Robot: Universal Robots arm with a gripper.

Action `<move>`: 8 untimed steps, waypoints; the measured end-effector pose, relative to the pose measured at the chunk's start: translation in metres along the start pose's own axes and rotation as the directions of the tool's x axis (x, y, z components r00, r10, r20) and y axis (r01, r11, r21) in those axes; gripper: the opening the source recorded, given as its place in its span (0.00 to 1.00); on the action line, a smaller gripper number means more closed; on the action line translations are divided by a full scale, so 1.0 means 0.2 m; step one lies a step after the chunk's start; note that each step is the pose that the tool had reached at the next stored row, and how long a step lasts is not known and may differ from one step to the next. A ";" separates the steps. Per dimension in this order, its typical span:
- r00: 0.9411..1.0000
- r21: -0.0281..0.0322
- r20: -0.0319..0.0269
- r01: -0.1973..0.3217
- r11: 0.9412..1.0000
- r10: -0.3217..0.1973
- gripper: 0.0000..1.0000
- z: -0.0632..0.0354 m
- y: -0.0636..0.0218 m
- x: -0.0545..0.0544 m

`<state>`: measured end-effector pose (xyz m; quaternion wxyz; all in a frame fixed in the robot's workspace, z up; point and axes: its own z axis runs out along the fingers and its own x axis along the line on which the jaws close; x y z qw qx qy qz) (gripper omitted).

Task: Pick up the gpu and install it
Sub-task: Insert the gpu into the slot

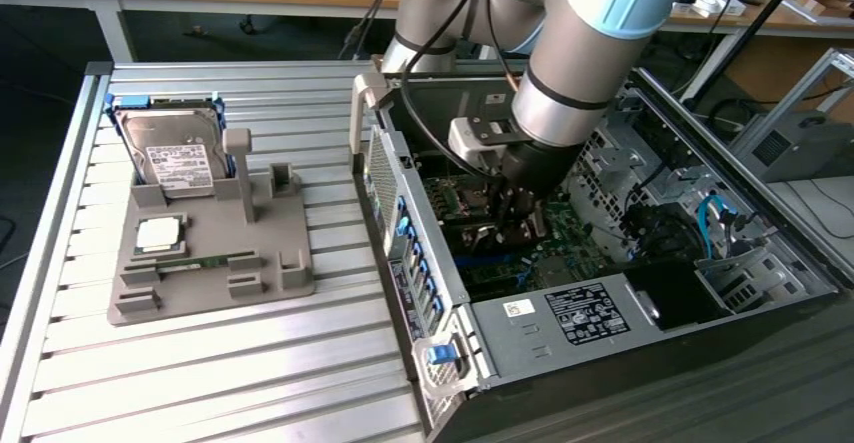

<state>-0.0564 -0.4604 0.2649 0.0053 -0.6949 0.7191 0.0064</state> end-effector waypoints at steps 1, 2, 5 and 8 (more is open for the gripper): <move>1.000 0.000 0.000 0.000 1.000 0.000 0.27 0.003 0.000 0.00; 1.000 0.000 0.000 0.000 1.000 0.000 0.27 0.008 0.000 0.00; 1.000 0.000 0.000 0.000 1.000 0.000 0.27 0.019 0.000 0.00; 1.000 0.000 0.000 0.000 1.000 0.000 0.27 0.027 0.000 0.00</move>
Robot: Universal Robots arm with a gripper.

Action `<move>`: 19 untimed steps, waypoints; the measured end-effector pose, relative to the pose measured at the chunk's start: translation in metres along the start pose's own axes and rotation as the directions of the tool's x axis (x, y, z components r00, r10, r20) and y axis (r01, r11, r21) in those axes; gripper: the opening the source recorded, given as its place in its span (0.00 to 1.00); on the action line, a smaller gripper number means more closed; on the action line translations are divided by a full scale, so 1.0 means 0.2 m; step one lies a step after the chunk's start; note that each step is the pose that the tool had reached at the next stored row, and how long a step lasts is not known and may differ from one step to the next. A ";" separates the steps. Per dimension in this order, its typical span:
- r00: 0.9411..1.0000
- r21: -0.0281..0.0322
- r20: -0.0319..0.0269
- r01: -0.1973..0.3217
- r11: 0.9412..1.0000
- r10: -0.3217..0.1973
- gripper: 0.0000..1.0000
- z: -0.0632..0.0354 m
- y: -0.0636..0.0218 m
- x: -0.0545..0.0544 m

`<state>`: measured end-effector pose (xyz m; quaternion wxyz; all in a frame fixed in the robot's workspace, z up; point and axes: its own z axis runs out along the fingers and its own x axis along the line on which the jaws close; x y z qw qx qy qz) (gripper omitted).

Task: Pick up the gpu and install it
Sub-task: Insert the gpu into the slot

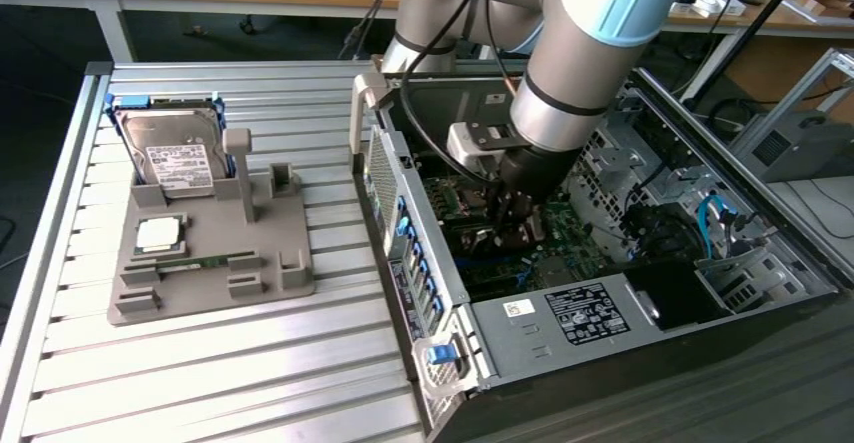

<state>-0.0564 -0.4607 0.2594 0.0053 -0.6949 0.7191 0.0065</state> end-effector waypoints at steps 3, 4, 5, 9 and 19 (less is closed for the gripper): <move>1.000 0.000 0.000 0.000 1.000 0.000 0.27 0.003 0.000 0.00; 1.000 0.000 0.000 0.000 1.000 0.000 0.27 0.004 0.000 0.00; 1.000 0.000 0.000 0.000 1.000 0.000 0.27 0.004 0.000 0.00; 1.000 0.002 0.000 0.000 1.000 0.000 0.27 -0.002 0.002 0.00; 1.000 0.003 0.003 0.004 1.000 -0.004 0.27 0.001 0.004 0.00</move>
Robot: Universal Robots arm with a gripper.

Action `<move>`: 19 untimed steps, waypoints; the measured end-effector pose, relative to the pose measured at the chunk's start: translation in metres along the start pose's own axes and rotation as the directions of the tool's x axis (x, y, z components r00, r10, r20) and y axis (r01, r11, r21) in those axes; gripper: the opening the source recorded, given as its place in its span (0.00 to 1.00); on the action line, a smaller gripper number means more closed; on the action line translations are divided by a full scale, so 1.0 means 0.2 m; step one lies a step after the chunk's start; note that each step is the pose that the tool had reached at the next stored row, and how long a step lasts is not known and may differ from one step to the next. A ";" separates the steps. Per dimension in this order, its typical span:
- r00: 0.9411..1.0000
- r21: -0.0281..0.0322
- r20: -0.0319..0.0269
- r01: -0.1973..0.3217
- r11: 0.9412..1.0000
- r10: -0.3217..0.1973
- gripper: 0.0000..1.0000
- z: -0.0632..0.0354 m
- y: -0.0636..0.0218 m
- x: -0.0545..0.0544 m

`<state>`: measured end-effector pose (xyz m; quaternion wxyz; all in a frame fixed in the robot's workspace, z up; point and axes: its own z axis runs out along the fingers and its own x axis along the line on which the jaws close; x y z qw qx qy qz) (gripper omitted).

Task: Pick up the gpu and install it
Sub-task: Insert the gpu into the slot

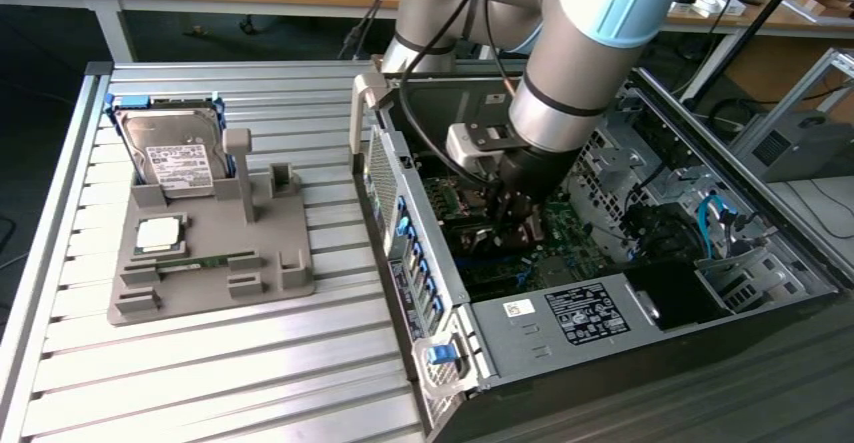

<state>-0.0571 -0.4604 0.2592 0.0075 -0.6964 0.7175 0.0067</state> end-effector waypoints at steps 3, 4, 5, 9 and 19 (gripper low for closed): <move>1.000 0.000 0.000 0.000 1.000 0.000 0.27 0.005 0.000 0.00; 1.000 0.000 0.000 0.000 1.000 0.000 0.27 0.006 0.000 0.00; 1.000 0.000 0.000 0.000 1.000 0.000 0.27 0.007 0.000 0.00; 1.000 0.000 0.000 0.000 1.000 0.000 0.27 0.015 0.000 0.00; 1.000 0.000 -0.004 0.000 1.000 0.000 0.27 0.021 0.000 0.00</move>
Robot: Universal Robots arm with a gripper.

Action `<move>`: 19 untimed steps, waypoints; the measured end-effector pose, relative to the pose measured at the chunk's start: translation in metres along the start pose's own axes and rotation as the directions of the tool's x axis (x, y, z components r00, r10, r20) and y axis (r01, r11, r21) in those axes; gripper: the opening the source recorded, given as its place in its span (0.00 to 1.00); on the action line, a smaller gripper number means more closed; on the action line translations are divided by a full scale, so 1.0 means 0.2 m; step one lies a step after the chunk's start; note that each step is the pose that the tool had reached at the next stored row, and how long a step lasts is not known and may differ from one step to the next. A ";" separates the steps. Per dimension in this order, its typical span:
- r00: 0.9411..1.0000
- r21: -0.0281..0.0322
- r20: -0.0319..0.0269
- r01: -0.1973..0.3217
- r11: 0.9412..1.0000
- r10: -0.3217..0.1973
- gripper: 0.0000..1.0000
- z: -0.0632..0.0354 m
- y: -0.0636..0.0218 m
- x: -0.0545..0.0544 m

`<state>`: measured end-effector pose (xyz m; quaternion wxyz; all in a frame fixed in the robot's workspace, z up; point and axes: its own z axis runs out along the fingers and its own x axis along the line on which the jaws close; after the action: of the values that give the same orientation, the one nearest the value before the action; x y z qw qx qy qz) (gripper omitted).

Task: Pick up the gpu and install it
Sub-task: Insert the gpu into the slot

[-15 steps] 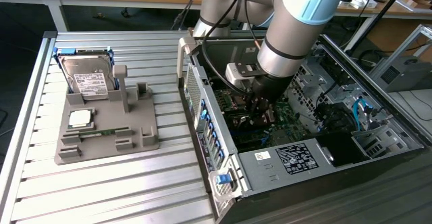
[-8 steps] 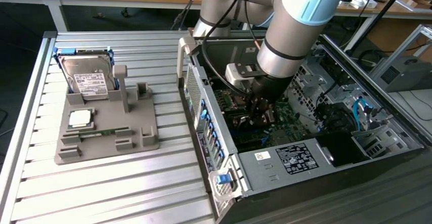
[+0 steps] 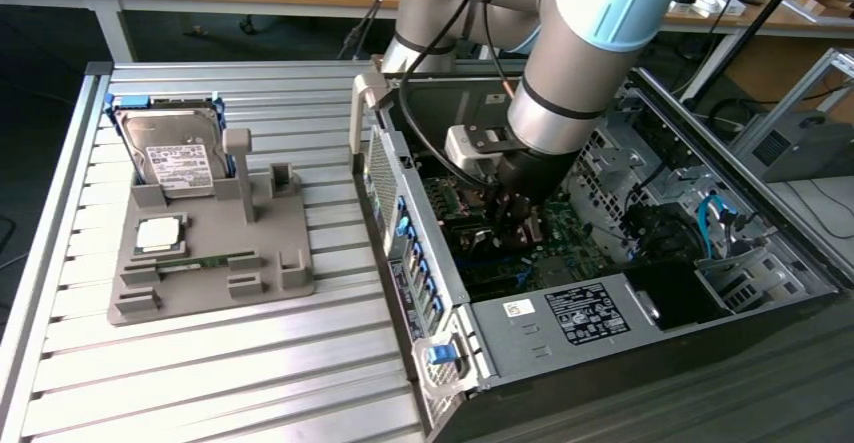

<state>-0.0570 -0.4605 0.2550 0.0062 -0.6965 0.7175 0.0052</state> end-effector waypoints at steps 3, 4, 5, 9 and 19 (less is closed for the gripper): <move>1.000 0.000 0.000 0.000 1.000 0.000 0.27 0.000 0.001 0.00; 1.000 0.000 0.000 0.000 1.000 0.000 0.27 0.000 0.001 0.00; 1.000 0.000 0.000 0.003 1.000 -0.003 0.27 0.000 0.001 0.00; 1.000 0.000 0.001 0.004 1.000 -0.004 0.27 -0.007 0.001 0.00; 1.000 0.000 0.000 0.006 1.000 -0.006 0.27 -0.017 0.002 0.00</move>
<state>-0.0574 -0.4599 0.2584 0.0062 -0.6986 0.7154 0.0050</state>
